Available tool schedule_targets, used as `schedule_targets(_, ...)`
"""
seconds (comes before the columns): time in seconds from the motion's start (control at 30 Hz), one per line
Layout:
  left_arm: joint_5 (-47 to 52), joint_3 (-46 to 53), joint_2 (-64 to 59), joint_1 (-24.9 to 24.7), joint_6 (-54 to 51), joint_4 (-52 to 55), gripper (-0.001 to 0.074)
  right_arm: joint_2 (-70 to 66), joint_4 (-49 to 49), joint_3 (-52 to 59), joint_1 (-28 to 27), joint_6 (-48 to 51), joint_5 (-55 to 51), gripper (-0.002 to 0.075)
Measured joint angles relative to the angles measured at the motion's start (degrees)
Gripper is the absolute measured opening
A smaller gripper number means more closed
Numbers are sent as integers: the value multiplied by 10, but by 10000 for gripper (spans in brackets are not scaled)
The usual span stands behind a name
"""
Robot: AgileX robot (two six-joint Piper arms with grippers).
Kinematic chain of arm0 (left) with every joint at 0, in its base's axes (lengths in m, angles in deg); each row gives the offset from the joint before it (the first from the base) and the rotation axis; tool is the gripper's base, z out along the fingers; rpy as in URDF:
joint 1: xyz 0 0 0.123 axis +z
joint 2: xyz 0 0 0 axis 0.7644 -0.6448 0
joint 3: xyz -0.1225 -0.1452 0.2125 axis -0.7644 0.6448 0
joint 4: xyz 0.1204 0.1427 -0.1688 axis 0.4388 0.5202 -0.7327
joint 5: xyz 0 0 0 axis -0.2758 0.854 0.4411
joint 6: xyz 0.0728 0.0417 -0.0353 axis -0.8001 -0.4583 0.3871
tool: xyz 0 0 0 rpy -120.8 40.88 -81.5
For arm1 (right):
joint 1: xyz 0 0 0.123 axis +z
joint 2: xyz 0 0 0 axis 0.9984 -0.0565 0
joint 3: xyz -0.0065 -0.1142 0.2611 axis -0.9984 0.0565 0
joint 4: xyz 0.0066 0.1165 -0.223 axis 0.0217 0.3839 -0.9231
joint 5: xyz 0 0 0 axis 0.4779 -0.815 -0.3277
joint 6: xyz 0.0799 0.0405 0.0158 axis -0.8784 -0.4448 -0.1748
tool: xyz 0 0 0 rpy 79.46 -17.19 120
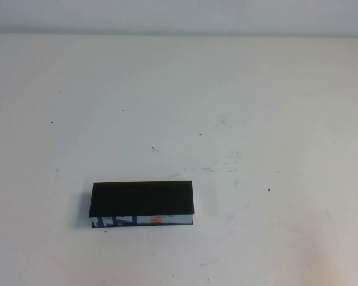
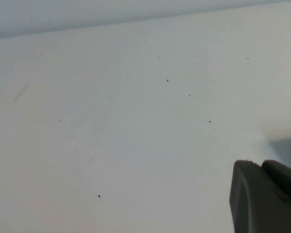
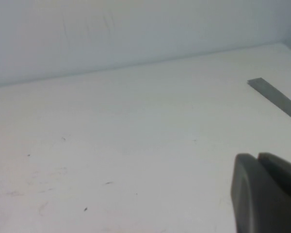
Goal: Return glasses to glasses case
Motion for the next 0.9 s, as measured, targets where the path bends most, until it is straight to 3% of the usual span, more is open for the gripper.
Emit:
schedule_targets(0.47,49,2,0,15,6,-2,1,63,-12,1,-19,7,-166,-13)
schedule_targets(0.9,49,2,0,15,6,-2,1,63,-11,1,-19,12,-173,-13)
